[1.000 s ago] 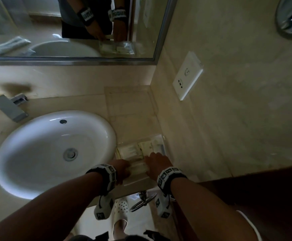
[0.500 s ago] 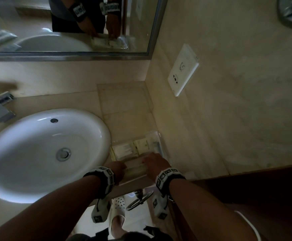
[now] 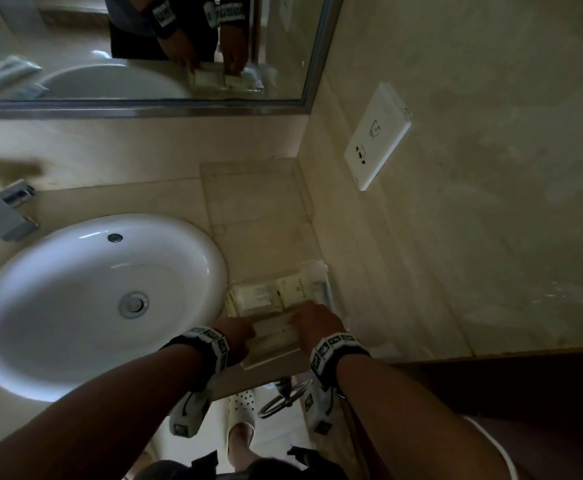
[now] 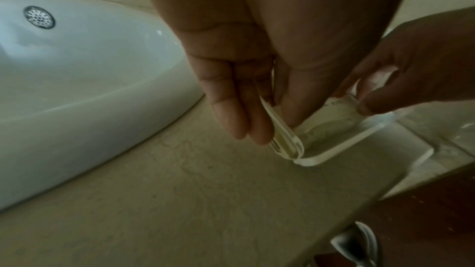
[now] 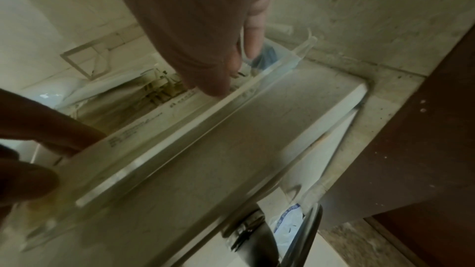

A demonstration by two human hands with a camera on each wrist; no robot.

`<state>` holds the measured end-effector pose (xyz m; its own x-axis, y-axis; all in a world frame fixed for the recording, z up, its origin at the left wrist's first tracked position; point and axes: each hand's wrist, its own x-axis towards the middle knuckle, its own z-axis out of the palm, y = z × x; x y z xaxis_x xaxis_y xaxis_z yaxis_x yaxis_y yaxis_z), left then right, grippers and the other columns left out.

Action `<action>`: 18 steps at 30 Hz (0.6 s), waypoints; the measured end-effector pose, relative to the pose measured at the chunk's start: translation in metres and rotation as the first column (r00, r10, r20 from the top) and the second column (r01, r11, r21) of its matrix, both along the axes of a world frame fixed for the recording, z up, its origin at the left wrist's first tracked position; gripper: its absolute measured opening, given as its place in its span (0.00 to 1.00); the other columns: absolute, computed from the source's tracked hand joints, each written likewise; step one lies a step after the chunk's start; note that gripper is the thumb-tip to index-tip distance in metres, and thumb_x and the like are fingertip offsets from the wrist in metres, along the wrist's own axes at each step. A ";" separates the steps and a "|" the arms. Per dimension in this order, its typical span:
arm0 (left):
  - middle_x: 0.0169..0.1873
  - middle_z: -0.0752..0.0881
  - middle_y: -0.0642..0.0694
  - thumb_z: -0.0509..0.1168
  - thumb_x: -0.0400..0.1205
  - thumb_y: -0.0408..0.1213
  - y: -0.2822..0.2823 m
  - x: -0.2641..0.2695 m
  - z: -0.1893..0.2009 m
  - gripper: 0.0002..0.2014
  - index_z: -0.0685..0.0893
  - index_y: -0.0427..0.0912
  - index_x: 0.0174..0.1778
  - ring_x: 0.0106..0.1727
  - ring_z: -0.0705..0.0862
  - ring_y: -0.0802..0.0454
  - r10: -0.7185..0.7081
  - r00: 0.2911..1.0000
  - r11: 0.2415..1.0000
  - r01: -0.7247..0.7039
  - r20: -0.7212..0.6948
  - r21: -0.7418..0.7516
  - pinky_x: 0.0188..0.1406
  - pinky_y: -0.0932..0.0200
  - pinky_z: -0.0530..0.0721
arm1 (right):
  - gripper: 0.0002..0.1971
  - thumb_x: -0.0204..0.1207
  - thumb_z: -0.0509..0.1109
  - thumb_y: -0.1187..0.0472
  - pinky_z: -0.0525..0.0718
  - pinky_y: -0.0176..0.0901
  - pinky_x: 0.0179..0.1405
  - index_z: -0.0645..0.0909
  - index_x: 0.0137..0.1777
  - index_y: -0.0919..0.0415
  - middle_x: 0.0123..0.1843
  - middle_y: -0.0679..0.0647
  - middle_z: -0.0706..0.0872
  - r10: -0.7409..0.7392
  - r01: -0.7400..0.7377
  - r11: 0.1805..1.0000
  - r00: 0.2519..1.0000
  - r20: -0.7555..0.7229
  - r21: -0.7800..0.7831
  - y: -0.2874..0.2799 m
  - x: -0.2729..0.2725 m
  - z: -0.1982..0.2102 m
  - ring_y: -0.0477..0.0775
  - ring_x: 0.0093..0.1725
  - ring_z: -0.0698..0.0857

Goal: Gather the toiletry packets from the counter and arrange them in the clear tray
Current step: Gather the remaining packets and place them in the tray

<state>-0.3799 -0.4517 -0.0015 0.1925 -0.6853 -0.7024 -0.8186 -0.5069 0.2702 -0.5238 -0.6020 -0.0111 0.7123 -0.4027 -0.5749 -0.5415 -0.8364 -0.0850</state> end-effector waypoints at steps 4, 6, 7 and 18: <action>0.77 0.72 0.40 0.58 0.85 0.43 -0.001 -0.004 0.003 0.24 0.71 0.41 0.78 0.78 0.71 0.41 -0.083 0.996 0.994 0.085 -0.038 0.062 0.78 0.48 0.69 | 0.21 0.82 0.64 0.63 0.76 0.59 0.73 0.81 0.72 0.47 0.72 0.58 0.75 0.063 -0.063 0.998 0.997 -0.040 -0.002 0.002 0.001 -0.001 0.64 0.74 0.73; 0.76 0.73 0.39 0.60 0.84 0.45 0.002 -0.005 0.002 0.25 0.72 0.40 0.77 0.77 0.72 0.40 -0.116 0.992 0.992 0.118 -0.042 0.044 0.77 0.48 0.71 | 0.20 0.83 0.62 0.63 0.74 0.58 0.73 0.81 0.71 0.47 0.71 0.58 0.75 0.040 -0.041 0.999 0.999 -0.037 -0.018 0.003 0.000 0.000 0.63 0.73 0.73; 0.75 0.73 0.39 0.62 0.83 0.47 0.004 -0.006 0.001 0.26 0.72 0.40 0.77 0.76 0.72 0.40 -0.123 0.992 0.992 0.124 -0.037 0.034 0.77 0.49 0.71 | 0.20 0.82 0.62 0.64 0.74 0.58 0.73 0.81 0.71 0.48 0.70 0.59 0.75 0.034 -0.035 0.999 0.999 -0.032 -0.032 0.004 0.000 0.000 0.64 0.72 0.73; 0.74 0.74 0.38 0.66 0.81 0.47 0.005 0.005 0.003 0.27 0.74 0.40 0.75 0.75 0.73 0.40 -0.089 0.994 0.995 0.091 0.060 -0.031 0.75 0.50 0.71 | 0.21 0.81 0.63 0.63 0.78 0.61 0.67 0.76 0.73 0.55 0.70 0.60 0.75 0.044 -0.051 0.994 0.996 -0.072 -0.092 0.014 0.012 -0.002 0.65 0.70 0.75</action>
<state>-0.3747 -0.4471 0.0016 0.1694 -0.7246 -0.6680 -0.8754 -0.4220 0.2358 -0.5122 -0.5878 -0.0132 0.6911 -0.4235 -0.5856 -0.5028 -0.8639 0.0314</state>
